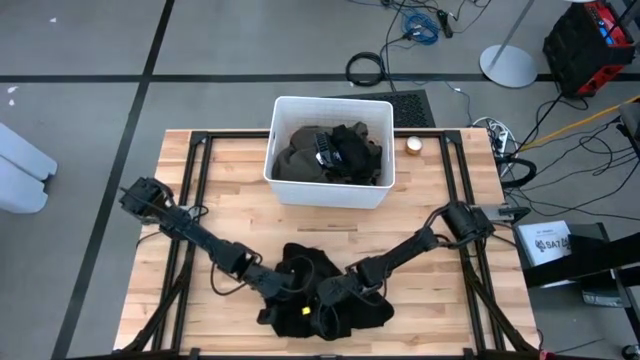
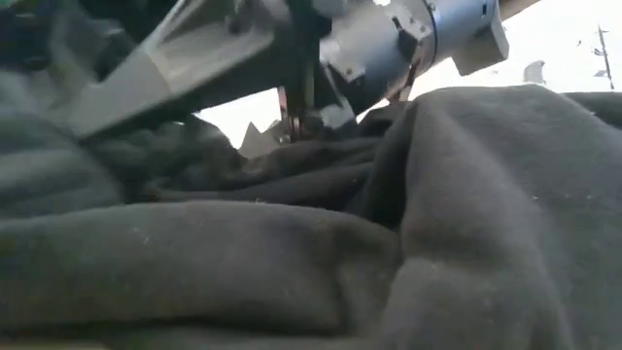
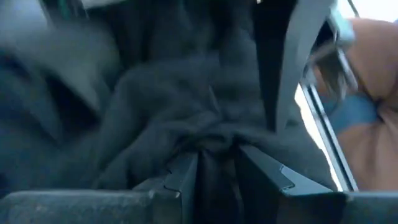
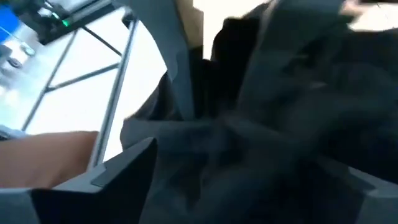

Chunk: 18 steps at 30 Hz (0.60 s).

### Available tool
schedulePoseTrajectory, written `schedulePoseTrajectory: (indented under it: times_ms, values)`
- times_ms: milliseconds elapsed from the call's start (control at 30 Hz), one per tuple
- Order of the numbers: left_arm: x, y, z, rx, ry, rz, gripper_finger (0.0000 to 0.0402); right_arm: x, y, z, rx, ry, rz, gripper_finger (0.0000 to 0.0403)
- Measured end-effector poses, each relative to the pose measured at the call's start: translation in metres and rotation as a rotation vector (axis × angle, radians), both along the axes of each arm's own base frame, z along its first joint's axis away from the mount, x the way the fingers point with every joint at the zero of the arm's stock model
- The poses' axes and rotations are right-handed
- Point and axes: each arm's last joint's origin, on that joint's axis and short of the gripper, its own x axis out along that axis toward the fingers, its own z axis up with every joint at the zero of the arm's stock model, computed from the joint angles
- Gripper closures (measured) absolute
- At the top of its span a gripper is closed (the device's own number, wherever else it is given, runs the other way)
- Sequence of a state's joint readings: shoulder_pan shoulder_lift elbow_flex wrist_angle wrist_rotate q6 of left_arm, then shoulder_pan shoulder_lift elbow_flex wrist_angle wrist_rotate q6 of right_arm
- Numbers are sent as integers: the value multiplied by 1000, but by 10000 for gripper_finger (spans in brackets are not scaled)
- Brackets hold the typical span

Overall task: Sort clothes
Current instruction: Put the black shirt into the white laundry bin

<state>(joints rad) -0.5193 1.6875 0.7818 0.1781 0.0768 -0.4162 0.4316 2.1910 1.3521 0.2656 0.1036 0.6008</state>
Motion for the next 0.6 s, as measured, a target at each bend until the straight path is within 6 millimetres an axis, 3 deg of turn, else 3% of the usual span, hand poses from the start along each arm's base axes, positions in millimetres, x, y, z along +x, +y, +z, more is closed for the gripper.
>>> schedulePoseTrajectory:
  times_ms: [167, 600]
  values:
    - [8, 2, 7, 7, -122, -5, 293, 2, -2, -8, -10, 8, -15, 72]
    - [14, 1, 15, 23, -245, 8, 293, 5, -7, -9, -138, -51, -59, 96]
